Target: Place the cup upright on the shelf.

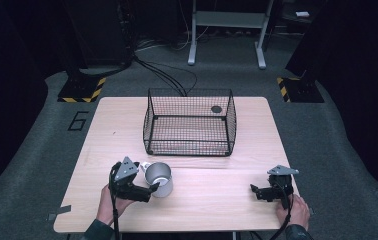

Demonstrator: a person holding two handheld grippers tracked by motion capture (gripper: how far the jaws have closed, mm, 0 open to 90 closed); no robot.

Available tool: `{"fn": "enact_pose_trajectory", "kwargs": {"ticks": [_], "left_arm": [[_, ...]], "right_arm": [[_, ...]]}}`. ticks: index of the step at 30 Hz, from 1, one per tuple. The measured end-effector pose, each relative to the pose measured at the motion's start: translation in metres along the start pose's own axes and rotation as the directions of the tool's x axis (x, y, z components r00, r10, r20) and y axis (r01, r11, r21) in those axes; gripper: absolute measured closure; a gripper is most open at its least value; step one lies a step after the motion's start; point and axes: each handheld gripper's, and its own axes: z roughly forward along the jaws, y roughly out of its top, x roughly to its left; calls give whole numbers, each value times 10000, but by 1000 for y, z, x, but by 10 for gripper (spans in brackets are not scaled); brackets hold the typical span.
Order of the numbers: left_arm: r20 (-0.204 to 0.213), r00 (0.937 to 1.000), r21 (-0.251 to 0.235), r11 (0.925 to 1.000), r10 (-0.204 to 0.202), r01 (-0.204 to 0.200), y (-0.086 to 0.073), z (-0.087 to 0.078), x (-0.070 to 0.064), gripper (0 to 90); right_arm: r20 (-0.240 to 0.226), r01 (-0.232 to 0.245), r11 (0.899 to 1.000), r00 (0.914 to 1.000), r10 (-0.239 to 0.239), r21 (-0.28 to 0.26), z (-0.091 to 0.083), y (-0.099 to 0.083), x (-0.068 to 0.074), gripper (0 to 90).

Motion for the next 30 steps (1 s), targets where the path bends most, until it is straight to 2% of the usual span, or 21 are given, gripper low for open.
{"fn": "enact_pose_trajectory", "kwargs": {"ticks": [8, 10, 12, 19, 27, 30], "left_arm": [[266, 9996, 80, 9999, 137, -139, 4, 13, -5, 0], [248, 9997, 72, 10000, 48, -50, 4, 17, -6, 0], [245, 9996, 133, 9998, 154, -157, 5, 20, -5, 0], [297, 9995, 242, 9996, 105, -113, 5, 29, -7, 0], [29, 9997, 220, 9994, 258, -258, 2, 32, -9, 41], [-189, 9986, 355, 9982, 498, -491, 2, 34, -12, 41]], "right_arm": [[47, 9, 9999, 10000, -8, -120, 1, 0, 0, 0], [-7, 20, 10000, 10000, -20, -4, 0, 0, 0, 0], [47, 10, 9999, 10000, -9, -114, 1, 0, 0, 0], [47, 22, 9999, 10000, -22, -102, 1, 0, 0, 0], [43, 31, 10000, 10000, -30, -90, 1, 0, 0, 0], [35, 31, 10000, 10000, -31, -79, 1, 0, 0, 0]]}}
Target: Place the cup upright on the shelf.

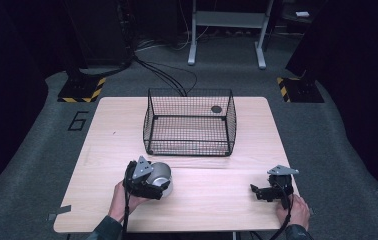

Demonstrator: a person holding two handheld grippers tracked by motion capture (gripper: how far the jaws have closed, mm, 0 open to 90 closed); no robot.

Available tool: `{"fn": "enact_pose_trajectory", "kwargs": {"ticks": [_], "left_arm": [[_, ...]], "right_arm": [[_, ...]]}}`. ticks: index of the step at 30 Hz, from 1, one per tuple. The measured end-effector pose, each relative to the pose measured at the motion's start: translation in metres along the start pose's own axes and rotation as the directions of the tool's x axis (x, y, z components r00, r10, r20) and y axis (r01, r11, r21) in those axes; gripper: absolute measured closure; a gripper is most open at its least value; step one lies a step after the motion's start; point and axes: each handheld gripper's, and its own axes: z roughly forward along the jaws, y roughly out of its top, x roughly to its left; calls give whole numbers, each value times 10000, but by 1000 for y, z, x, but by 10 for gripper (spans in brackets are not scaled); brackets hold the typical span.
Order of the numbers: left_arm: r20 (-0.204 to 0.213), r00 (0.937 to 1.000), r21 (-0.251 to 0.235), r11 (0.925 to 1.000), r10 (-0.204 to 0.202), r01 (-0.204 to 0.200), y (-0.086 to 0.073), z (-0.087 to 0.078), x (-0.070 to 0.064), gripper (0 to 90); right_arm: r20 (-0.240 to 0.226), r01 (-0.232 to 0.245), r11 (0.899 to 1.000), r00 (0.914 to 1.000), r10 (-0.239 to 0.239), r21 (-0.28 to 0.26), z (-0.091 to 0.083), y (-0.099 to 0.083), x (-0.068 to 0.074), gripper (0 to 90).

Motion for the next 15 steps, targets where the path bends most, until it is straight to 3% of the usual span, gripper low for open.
{"fn": "enact_pose_trajectory", "kwargs": {"ticks": [1, 8, 15], "left_arm": [[-227, 9995, 87, 9997, 240, -238, 0, 1, -2, 41], [-656, 9971, 128, 9992, 390, -382, -1, 3, -8, 47], [-465, 9983, -39, 9994, 341, -343, -2, 2, -6, 53]], "right_arm": [[-14, -18, 10000, 10000, 18, -4, 0, 0, 0, 0], [-3, -5, 10000, 10000, 5, 38, 0, 0, 0, 0], [-14, -2, 10000, 10000, 2, 55, 0, 0, 0, 0]]}}
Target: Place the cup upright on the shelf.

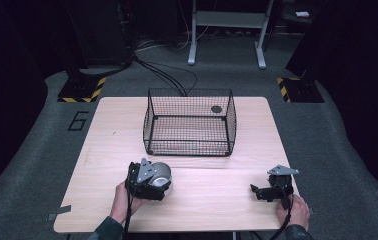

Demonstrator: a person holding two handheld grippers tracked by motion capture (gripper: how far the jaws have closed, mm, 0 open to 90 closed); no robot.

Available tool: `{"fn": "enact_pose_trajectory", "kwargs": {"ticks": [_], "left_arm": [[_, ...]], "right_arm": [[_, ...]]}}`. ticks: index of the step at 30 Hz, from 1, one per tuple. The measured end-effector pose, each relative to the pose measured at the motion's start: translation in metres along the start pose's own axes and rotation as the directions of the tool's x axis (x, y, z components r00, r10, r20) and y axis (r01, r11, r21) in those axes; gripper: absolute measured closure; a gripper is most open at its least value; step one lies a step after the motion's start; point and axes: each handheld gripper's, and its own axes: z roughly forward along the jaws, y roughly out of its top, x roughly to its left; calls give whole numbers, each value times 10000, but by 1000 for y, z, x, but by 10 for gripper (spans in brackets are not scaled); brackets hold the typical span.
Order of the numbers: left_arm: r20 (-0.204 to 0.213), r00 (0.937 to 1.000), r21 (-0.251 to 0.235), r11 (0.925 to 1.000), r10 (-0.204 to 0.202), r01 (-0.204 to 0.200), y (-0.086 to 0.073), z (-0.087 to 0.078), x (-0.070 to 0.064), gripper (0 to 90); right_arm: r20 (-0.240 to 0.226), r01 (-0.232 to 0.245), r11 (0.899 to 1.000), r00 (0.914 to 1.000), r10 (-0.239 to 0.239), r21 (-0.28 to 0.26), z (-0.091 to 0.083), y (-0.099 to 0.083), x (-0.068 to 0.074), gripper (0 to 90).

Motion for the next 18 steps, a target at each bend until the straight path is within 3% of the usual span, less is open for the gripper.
{"fn": "enact_pose_trajectory", "kwargs": {"ticks": [18], "left_arm": [[339, 9994, -221, 9998, -15, 22, -1, -6, 6, 63]], "right_arm": [[21, -12, 10000, 10000, 12, -91, 1, 0, 0, 0]]}}
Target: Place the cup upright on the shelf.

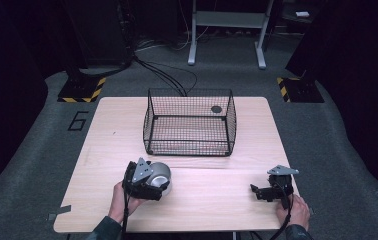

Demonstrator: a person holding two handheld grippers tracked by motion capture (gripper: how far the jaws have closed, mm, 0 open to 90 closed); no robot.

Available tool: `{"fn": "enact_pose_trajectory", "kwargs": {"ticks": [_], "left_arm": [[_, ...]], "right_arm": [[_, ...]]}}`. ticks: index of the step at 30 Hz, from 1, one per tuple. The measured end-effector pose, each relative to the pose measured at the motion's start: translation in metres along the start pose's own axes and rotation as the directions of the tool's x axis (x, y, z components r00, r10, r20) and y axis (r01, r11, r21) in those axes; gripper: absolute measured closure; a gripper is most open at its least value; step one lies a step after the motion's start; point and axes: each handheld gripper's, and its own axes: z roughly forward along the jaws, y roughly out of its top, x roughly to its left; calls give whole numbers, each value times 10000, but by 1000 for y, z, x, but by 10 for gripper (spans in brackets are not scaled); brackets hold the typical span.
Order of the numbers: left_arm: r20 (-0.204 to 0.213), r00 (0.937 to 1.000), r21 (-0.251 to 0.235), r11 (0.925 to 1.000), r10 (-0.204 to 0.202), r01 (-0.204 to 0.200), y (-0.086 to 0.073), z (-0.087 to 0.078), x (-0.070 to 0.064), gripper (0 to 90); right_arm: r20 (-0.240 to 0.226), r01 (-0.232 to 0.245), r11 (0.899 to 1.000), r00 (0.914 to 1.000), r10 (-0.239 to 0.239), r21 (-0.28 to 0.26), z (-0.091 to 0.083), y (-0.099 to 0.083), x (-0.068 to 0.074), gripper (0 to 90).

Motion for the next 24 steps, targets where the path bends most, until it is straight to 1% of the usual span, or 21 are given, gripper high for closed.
{"fn": "enact_pose_trajectory", "kwargs": {"ticks": [4, 5, 8, 11, 15, 16, 18, 19, 23, 24], "left_arm": [[97, 9999, -32, 10000, -69, 70, 0, -2, 1, 64], [87, 10000, -55, 10000, -32, 32, 0, -3, 2, 64], [173, 9998, -159, 9998, -136, 139, 3, -6, 4, 64], [157, 9997, -230, 9996, -165, 168, 5, -7, 4, 64], [183, 9998, -240, 9997, -72, 77, 10, -10, 7, 64], [206, 9997, -268, 9996, -114, 119, 11, -10, 8, 64], [226, 9996, -280, 9995, -165, 171, 14, -12, 9, 64], [193, 9998, -287, 9996, -74, 79, 16, -13, 11, 64], [202, 9998, -303, 9995, -50, 56, 20, -14, 14, 64], [230, 9997, -335, 9994, -99, 107, 21, -14, 15, 64]], "right_arm": [[4, -3, 10000, 10000, 3, 10, 0, 0, 0, 0], [1, -1, 10000, 10000, 1, 4, 0, 0, 0, 0], [1, -2, 10000, 10000, 2, 3, 0, 0, 0, 0], [1, -3, 10000, 10000, 3, 2, 0, 0, 0, 0], [1, 1, 10000, 10000, -1, 2, 0, 0, 0, 0], [-24, 6, 10000, 10000, -6, 66, 0, 0, 0, 0], [5, 2, 10000, 10000, -2, 14, 0, 0, 0, 0], [4, 5, 10000, 10000, -5, 32, 0, 0, 0, 0], [5, 2, 10000, 10000, -2, 29, 0, 0, 0, 0], [3, 3, 10000, 10000, -3, 28, 0, 0, 0, 0]]}}
